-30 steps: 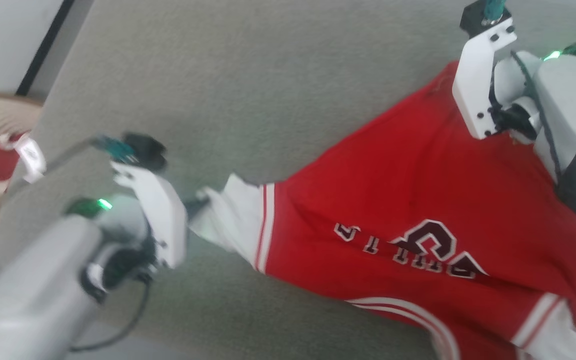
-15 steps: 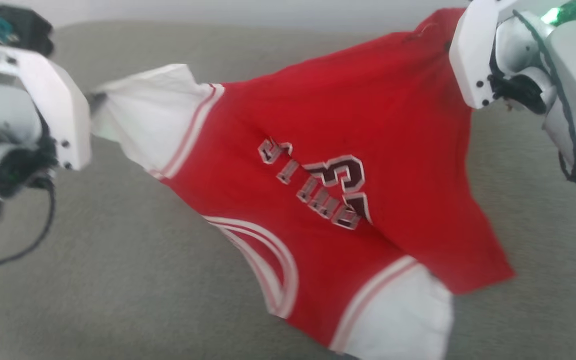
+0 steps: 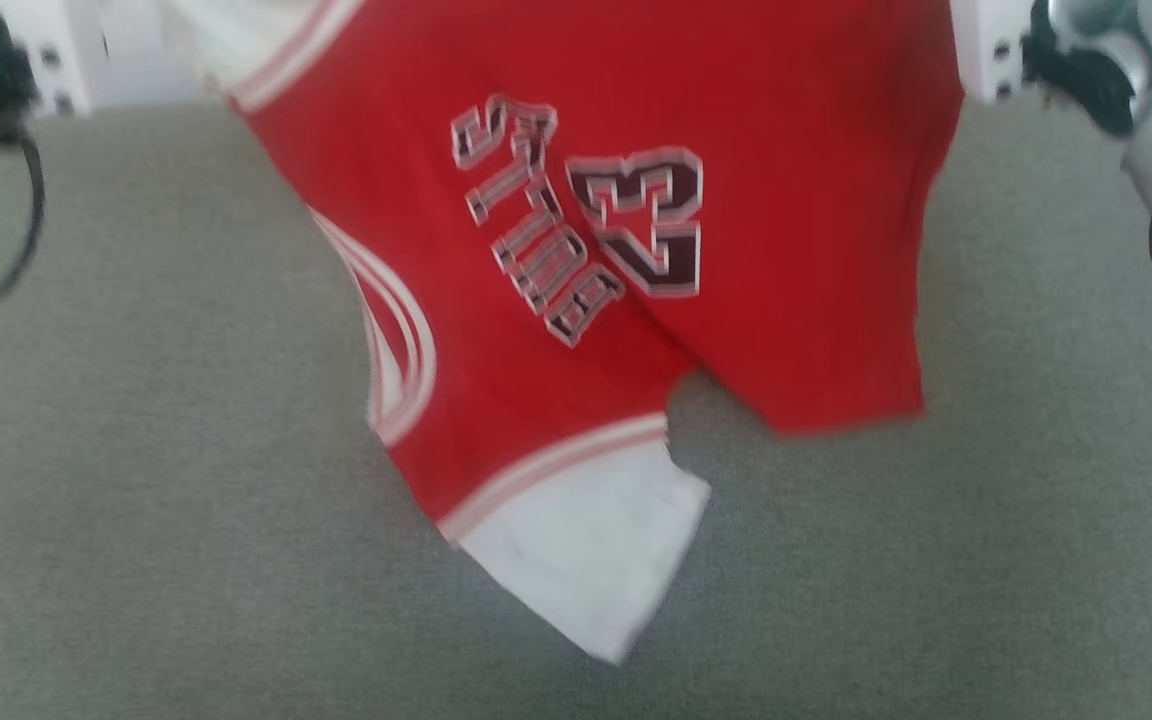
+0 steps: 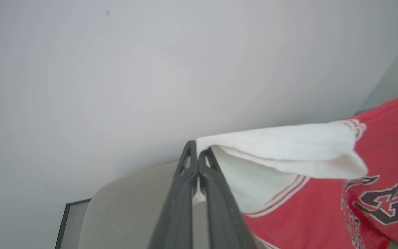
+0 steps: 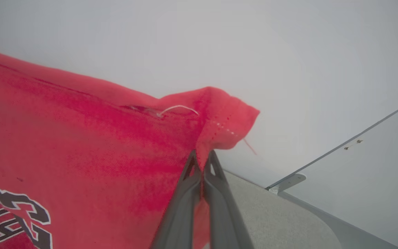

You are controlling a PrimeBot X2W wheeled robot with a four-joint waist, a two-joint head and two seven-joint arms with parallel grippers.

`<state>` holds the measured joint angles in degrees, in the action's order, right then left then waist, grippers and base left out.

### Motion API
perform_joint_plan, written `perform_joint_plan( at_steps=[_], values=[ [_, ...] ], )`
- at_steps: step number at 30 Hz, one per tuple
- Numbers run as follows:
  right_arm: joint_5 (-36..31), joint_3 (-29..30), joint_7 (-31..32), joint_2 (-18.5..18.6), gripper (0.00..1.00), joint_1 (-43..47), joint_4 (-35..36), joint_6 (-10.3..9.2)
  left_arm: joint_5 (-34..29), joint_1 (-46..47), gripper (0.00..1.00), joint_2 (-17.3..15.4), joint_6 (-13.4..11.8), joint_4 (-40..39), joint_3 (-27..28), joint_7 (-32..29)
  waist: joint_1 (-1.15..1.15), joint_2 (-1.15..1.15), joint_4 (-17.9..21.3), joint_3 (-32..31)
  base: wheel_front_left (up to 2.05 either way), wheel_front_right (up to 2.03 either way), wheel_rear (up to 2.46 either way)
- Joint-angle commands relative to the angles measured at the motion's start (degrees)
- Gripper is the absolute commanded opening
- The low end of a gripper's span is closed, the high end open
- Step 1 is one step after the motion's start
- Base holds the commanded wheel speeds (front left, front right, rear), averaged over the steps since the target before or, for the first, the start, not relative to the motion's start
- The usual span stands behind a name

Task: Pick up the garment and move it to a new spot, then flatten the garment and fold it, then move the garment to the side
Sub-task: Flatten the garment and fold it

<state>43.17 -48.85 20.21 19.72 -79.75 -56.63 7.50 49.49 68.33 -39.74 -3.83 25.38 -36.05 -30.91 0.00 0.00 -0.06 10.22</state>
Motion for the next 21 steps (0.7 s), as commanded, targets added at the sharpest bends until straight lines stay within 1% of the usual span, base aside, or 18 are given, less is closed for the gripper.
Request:
perform_joint_plan(
  at_steps=[1,4,6,8,11,12,14,17,19,21],
  values=[
    [-1.71,1.01,-3.24,-1.37,0.0,-2.12,-2.49,-0.02,-1.31,3.1,0.0,1.04,1.12,2.7,0.2,2.47,0.0,0.0,0.77,2.13,0.0,0.0,0.0],
    [-4.31,3.08,-8.8,-3.41,0.0,-5.96,-7.62,-0.02,-3.25,8.81,0.0,3.33,2.5,7.69,0.58,7.12,0.0,0.0,1.19,5.01,0.0,0.0,0.0],
    [-6.35,3.93,-12.52,-5.11,0.0,-8.17,-10.92,-0.01,-4.95,12.31,0.0,4.33,3.17,10.85,0.65,10.44,0.0,0.0,1.38,6.89,0.0,0.0,0.0],
    [-8.33,5.3,-16.77,-6.01,0.0,-11.0,-14.06,-0.02,-6.69,16.1,0.0,5.44,3.86,13.79,0.66,14.3,0.0,0.0,1.36,8.55,0.0,0.0,0.0],
    [-11.53,7.27,-23.47,-6.31,0.0,-14.77,-16.43,-0.02,-8.96,21.71,0.0,6.83,4.59,17.46,0.73,19.58,0.0,0.0,1.2,11.04,0.0,0.0,0.0],
    [-13.85,9.12,-27.67,-6.07,0.0,-16.8,-17.16,-0.02,-10.54,25.27,0.0,7.33,4.88,19.64,0.77,23.54,0.0,0.0,1.02,12.49,0.0,0.0,0.0],
    [-16.74,10.85,-30.69,-5.6,0.0,-18.56,-17.37,-0.02,-11.78,28.51,0.0,7.92,4.86,21.61,0.99,27.46,0.0,0.0,0.84,13.8,0.0,0.0,0.0],
    [-20.97,14.85,-32.89,-4.08,0.0,-19.92,-17.5,-0.04,-13.27,32.77,0.0,8.81,4.79,24.17,1.46,33.21,0.0,0.0,0.55,15.4,0.0,0.0,0.0],
    [-24.36,17.04,-33.58,-4.23,0.0,-20.38,-17.49,-0.04,-13.52,34.63,0.0,9.51,5.74,25.54,1.5,36.65,0.0,0.0,0.25,16.27,0.0,0.0,0.0],
    [-27.39,19.48,-33.86,-4.49,0.0,-20.0,-17.48,-0.04,-13.58,35.21,0.0,10.29,6.83,27.55,1.19,38.57,0.0,0.0,-0.15,16.88,0.0,0.0,0.0]
  ],
)
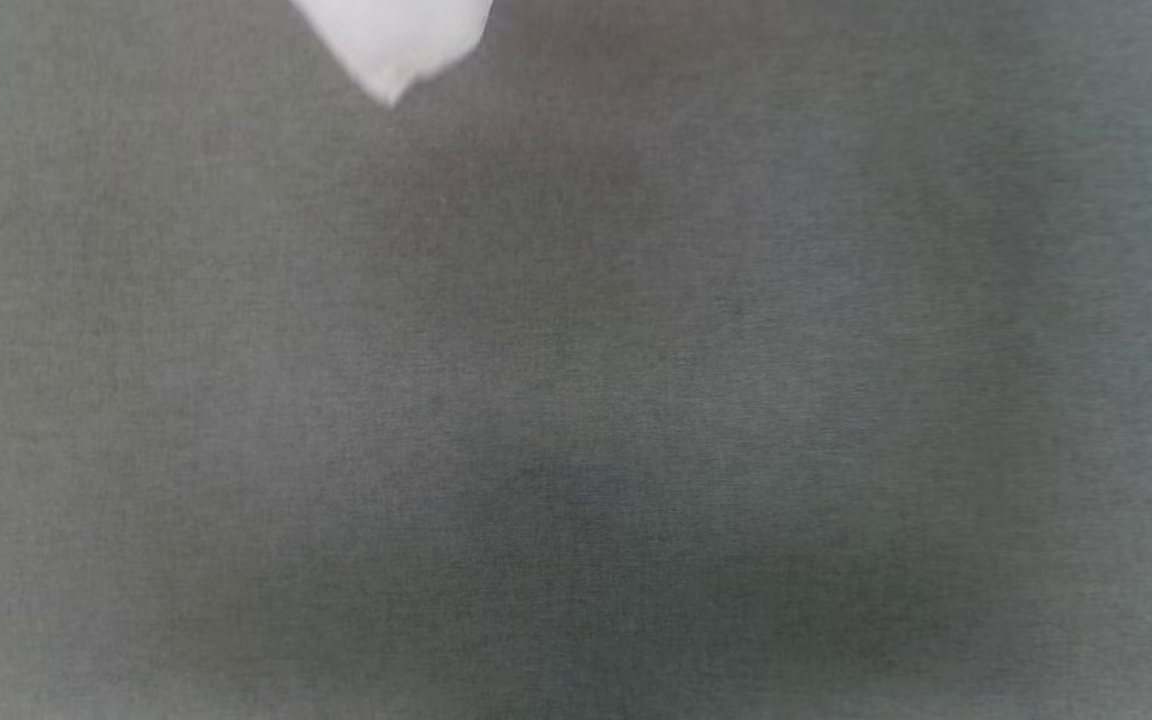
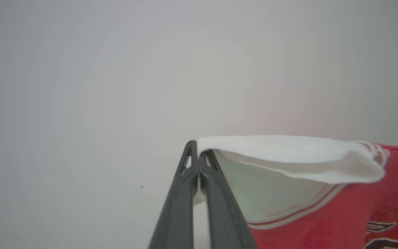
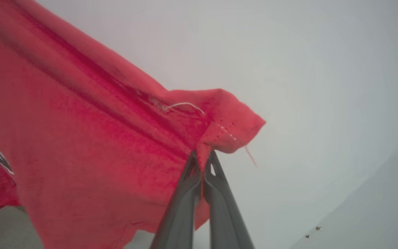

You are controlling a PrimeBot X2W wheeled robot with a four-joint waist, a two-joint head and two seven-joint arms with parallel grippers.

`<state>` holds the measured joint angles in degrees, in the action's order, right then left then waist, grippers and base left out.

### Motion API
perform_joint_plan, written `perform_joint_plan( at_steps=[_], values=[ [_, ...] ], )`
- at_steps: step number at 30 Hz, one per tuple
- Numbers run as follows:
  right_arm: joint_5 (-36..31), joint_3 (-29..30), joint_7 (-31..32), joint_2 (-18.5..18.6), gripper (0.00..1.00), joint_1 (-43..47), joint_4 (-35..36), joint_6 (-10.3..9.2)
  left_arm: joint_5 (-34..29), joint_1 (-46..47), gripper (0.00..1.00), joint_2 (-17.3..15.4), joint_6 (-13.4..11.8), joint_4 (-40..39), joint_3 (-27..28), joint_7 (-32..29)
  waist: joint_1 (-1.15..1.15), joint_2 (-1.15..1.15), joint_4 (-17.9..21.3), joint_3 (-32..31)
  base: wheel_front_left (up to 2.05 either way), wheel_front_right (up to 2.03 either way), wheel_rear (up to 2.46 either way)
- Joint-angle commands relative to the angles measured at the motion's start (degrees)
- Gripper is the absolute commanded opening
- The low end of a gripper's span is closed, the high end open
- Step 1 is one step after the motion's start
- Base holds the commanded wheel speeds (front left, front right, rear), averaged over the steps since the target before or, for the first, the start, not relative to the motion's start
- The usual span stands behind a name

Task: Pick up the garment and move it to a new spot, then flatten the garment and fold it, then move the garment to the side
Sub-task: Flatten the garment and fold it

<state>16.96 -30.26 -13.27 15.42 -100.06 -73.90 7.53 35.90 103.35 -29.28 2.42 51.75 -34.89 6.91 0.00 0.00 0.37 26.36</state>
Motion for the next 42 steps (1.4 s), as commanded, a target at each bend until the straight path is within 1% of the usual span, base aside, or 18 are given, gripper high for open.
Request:
perform_joint_plan(
  at_steps=[1,3,6,7,9,14,17,20,24,32,38,42],
  values=[
    [-2.5,2.02,0.2,-0.51,0.0,1.05,-0.2,-0.07,-0.1,0.31,0.0,0.3,1.11,2.07,-0.33,1.52,0.0,0.0,-0.74,0.96,0.0,0.0,0.0],
    [-4.83,4.34,1.16,-1.22,0.0,2.78,-0.22,-0.07,0.16,-0.53,0.0,1.26,2.2,4.03,-0.91,2.33,0.0,0.0,-1.04,1.11,0.0,0.0,0.0],
    [-7.56,7.9,2.89,-1.88,0.0,5.39,-0.18,-0.07,1.49,-3.1,0.0,2.66,3.32,7.42,-1.59,1.56,0.0,0.0,-1.57,0.65,0.0,0.0,0.0],
    [-7.56,7.9,2.89,-1.88,0.0,5.39,-0.18,-0.07,1.49,-3.1,0.0,2.66,3.32,7.42,-1.59,1.56,0.0,0.0,-1.57,0.65,0.0,0.0,0.0],
    [-9.05,9.76,4.12,-2.54,0.0,7.87,-0.16,-0.07,2.07,-4.8,0.0,3.43,3.76,9.58,-1.76,0.61,0.0,0.0,-1.97,-0.1,0.0,0.0,0.0],
    [-12.07,14.08,4.28,-3.62,0.0,13.65,-0.16,-0.07,5.59,-11.65,0.0,5.64,4.47,13.74,-1.49,-1.28,0.0,0.0,-2.7,-2.84,0.0,0.0,0.0],
    [-13.29,16.26,3.67,-4.23,0.0,17.27,-0.17,-0.07,7.12,-15.93,0.0,6.38,4.76,14.83,-1.4,-1.46,0.0,0.0,-3.01,-4.57,0.0,0.0,0.0],
    [-14.15,17.84,3.51,-4.76,0.0,21.14,-0.16,-0.07,8.07,-20.67,0.0,7.08,4.91,15.12,-2.46,-2.28,0.0,0.0,-3.37,-6.23,0.0,0.0,0.0],
    [-14.9,18.4,2.46,-5.22,0.0,25.95,-0.15,-0.07,10.08,-27.13,0.0,7.61,5.04,13.97,-3.45,-4.47,0.0,0.0,-3.71,-8.21,0.0,0.0,0.0],
    [-13.65,19.07,1.1,-5.36,0.0,34.51,-0.16,-0.07,16.19,-39.44,0.0,5.14,5.04,7.82,-5.21,-10.96,0.0,0.0,-4.25,-11.3,0.0,0.0,0.0],
    [-12.1,18.26,-0.25,-5.14,0.0,40.05,0.27,-0.07,19.23,-47.42,0.0,2.85,5.05,2.39,-5.69,-14.55,0.0,0.0,-4.59,-12.7,0.0,0.0,0.0],
    [-10.5,17.38,-0.63,-5.8,0.0,43.96,0.97,-0.07,20.56,-52.68,0.0,1.31,3.71,-2.53,-5.62,-16.5,0.0,0.0,-4.57,-13.34,0.0,0.0,0.0]
  ],
)
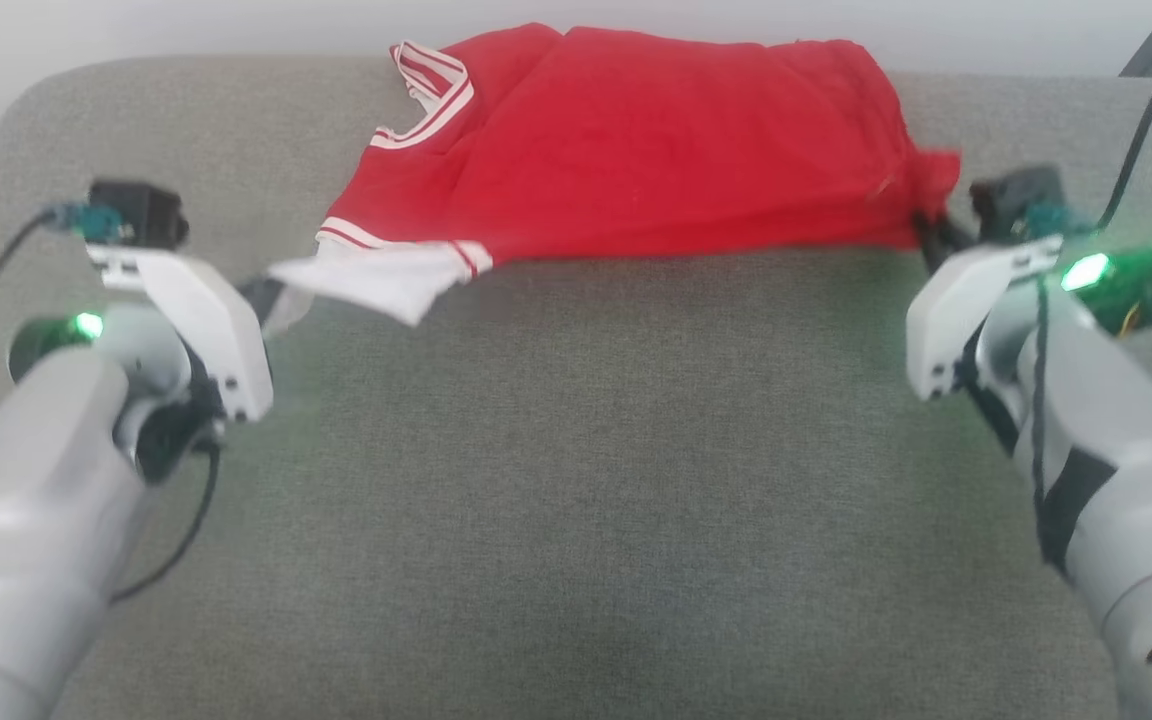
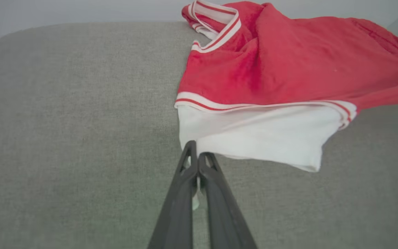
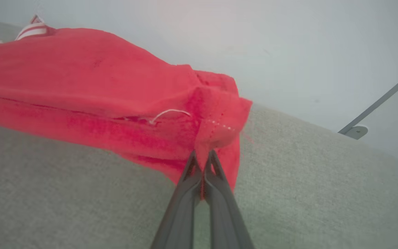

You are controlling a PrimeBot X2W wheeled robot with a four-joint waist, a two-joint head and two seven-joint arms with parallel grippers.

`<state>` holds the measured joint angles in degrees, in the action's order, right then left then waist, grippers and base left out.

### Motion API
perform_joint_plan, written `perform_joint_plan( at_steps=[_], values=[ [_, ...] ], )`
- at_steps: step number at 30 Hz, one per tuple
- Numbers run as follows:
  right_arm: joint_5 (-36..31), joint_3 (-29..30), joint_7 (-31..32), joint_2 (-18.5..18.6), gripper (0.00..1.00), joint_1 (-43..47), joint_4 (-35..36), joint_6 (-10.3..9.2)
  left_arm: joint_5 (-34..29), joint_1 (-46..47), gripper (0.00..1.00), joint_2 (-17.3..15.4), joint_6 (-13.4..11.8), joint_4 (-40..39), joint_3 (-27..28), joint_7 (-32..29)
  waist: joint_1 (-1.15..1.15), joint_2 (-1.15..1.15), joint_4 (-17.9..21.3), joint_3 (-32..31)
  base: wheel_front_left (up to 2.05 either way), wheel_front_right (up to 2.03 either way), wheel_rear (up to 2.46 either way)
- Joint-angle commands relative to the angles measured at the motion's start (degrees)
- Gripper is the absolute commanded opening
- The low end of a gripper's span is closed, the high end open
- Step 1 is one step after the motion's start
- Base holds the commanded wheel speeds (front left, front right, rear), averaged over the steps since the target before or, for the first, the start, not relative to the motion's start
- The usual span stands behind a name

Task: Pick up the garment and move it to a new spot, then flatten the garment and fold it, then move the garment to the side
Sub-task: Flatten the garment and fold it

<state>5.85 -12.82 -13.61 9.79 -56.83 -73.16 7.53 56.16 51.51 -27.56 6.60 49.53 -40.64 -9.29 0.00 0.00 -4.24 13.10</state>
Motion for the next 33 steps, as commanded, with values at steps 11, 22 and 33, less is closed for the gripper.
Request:
perform_joint_plan(
  at_steps=[11,22,33],
  values=[
    [4.56,-4.65,2.13,-0.12,0.0,10.49,5.16,-0.06,4.93,-17.41,0.0,-7.38,-10.05,-21.72,0.74,-7.3,0.0,0.0,0.26,-1.19,0.0,0.0,0.0],
    [14.53,-12.01,18.19,6.37,0.0,28.67,25.04,-0.02,10.91,-35.01,0.0,-18.0,-26.02,-50.28,3.21,-14.4,0.0,0.0,0.37,-1.03,0.0,0.0,0.0],
    [17.86,-4.66,40.45,14.35,0.0,46.97,61.93,-0.03,11.74,-41.56,0.0,-24.25,-33.25,-63.8,5.35,-14.79,0.0,0.0,0.7,-0.76,0.0,0.0,0.0]
  ],
)
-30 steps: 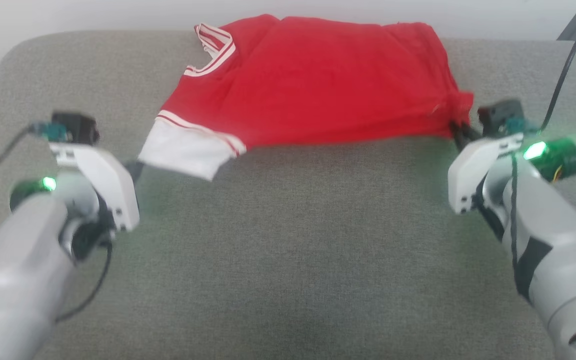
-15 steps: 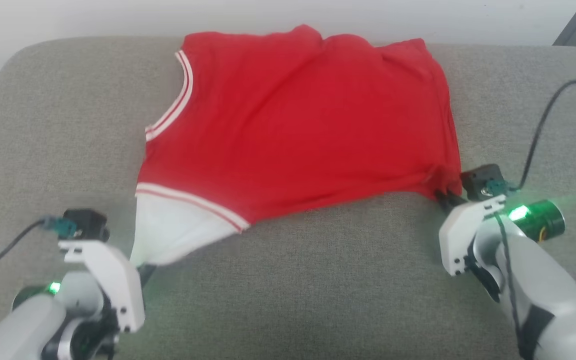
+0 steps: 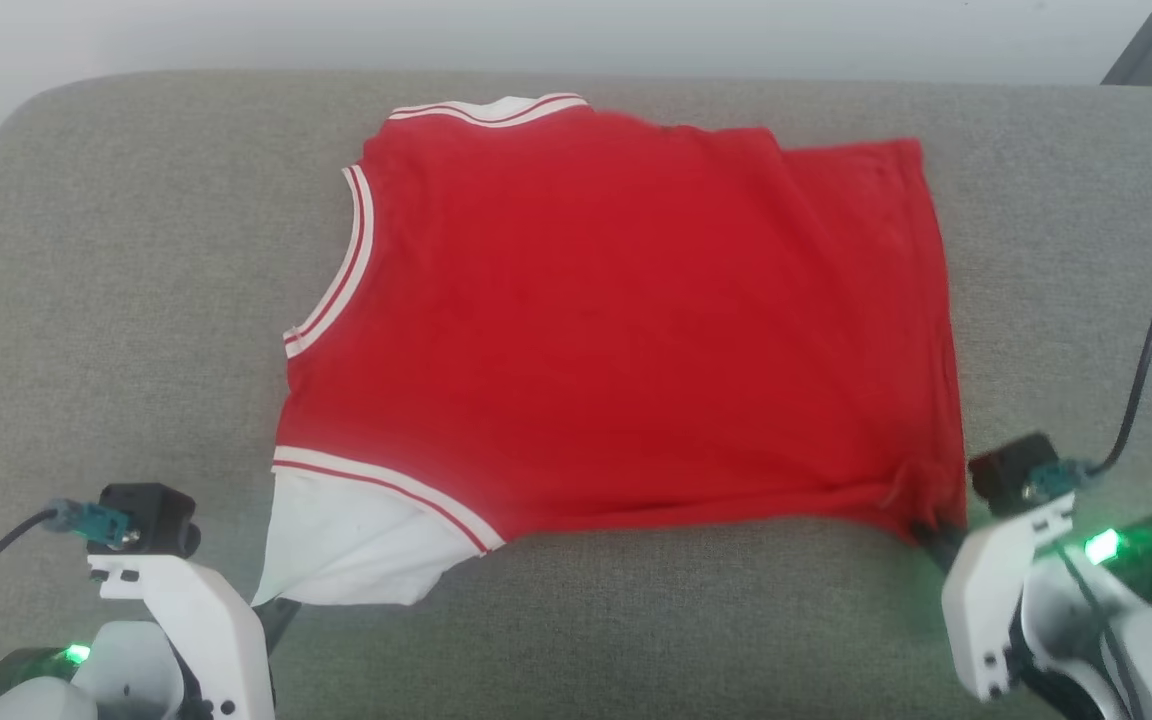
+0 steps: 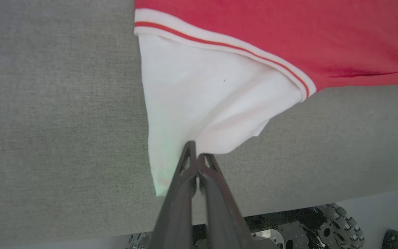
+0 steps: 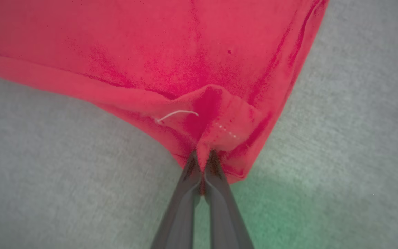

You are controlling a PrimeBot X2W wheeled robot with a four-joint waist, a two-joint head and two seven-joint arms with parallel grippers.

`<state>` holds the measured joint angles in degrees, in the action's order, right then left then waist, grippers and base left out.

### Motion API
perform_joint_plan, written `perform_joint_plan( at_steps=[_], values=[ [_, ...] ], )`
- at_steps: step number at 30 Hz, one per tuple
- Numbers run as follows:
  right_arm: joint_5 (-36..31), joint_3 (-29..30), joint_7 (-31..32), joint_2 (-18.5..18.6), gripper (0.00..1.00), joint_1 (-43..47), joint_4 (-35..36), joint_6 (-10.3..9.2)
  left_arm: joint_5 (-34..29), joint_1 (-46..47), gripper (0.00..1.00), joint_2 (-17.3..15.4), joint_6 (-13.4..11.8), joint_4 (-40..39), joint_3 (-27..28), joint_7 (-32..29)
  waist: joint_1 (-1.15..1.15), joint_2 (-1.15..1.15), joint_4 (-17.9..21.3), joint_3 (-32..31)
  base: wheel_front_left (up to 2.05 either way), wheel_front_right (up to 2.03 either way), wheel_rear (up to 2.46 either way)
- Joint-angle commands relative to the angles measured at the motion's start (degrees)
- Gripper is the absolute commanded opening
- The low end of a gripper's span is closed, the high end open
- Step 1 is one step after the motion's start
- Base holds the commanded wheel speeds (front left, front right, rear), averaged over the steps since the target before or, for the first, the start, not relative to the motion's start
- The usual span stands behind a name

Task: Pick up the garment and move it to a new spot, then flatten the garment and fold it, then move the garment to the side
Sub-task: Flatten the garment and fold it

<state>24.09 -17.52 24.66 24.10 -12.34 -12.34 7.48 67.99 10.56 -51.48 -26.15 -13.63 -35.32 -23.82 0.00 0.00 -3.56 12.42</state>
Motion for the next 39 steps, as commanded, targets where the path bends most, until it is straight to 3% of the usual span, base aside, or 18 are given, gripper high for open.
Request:
perform_joint_plan(
  at_steps=[1,9,18,23,26,30,35,39],
  values=[
    [-0.77,0.83,4.12,0.25,0.0,3.74,3.93,0.03,-0.42,-0.92,0.0,-0.87,-0.9,-1.41,-0.16,-0.49,0.0,0.0,0.04,-0.17,0.0,0.0,0.0],
    [-2.28,6.88,17.3,-1.19,0.0,12.94,22.57,0.03,-0.55,-2.94,0.0,-2.7,-5.4,-7.84,-0.46,-2.14,0.0,0.0,-0.17,-0.83,0.0,0.0,0.0],
    [-3.61,11.52,22.26,-2.12,0.0,15.82,30.42,0.02,-0.87,-5.51,0.0,-6.35,-10.76,-14.49,0.69,-2.76,0.0,0.0,-0.61,-0.93,0.0,0.0,0.0],
    [-4.77,13.11,21.83,-2.57,0.0,13.24,31.38,0.02,-3.27,-2.8,0.0,-9.14,-10.74,-16.46,2.92,-1.62,0.0,0.0,-0.63,-0.88,0.0,0.0,0.0],
    [-5.25,13.01,20.95,-2.44,0.0,9.9,30.14,0.02,-4.95,0.67,0.0,-11.03,-9.03,-16.38,4.17,-1.73,0.0,0.0,-0.47,-0.6,0.0,0.0,0.0],
    [-5.71,12.09,19.54,-2.45,0.0,3.94,26.76,0.02,-7.51,7.65,0.0,-11.51,-4.23,-13.9,4.57,-2.79,0.0,0.0,-0.06,0.46,0.0,0.0,0.0],
    [-6.68,10.75,16.94,-3.08,0.0,-4.02,20.85,0.02,-11.57,18.93,0.0,-8.14,2.82,-6.93,2.59,-4.95,0.0,0.0,0.56,2.66,0.0,0.0,0.0],
    [-7.54,9.53,14.52,-3.89,0.0,-9.88,15.22,0.02,-13.67,27.22,0.0,-2.65,8.71,1.48,-0.39,-6.78,0.0,0.0,1.1,4.71,0.0,0.0,0.0]
  ],
)
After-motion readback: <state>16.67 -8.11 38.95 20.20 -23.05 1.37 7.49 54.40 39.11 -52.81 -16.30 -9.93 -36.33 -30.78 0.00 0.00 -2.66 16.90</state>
